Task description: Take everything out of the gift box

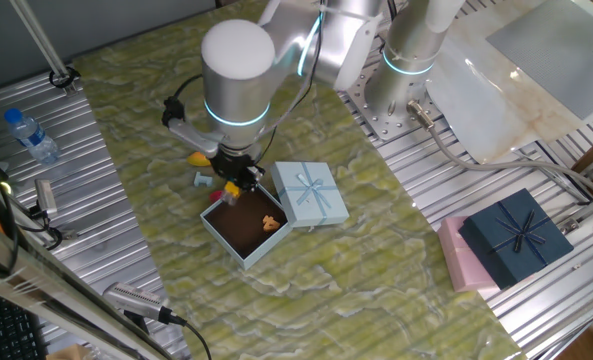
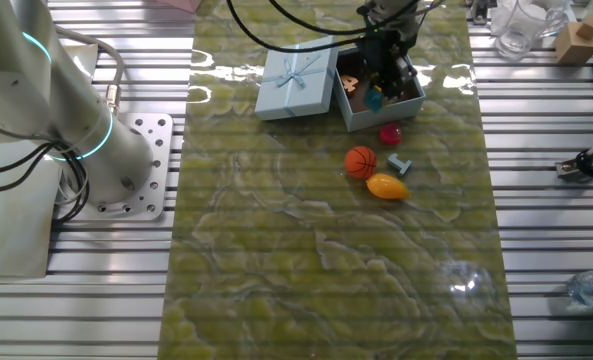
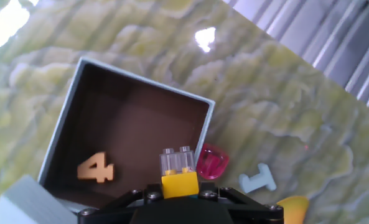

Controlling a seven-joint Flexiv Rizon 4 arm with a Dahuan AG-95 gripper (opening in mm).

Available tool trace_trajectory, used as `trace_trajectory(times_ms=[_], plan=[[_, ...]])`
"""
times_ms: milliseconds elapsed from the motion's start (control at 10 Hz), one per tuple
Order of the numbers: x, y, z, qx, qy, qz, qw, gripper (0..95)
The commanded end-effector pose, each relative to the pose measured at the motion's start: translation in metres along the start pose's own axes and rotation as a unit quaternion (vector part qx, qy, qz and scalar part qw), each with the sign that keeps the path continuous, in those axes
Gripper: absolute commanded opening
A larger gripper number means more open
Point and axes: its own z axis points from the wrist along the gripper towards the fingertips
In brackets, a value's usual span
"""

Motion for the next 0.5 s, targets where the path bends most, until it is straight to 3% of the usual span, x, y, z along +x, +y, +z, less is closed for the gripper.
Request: trace_trajectory(times_ms=[100,400,500], plan=[[0.001,0.0,-0.001,-0.012,0.011,0.037,0.9992,0.0],[0.003,-0.005,-0.001,-0.015,0.017,0.022,0.9995,0.0],[0.005,-0.014,-0.001,-0.003,0.022,0.011,0.9997,0.0]])
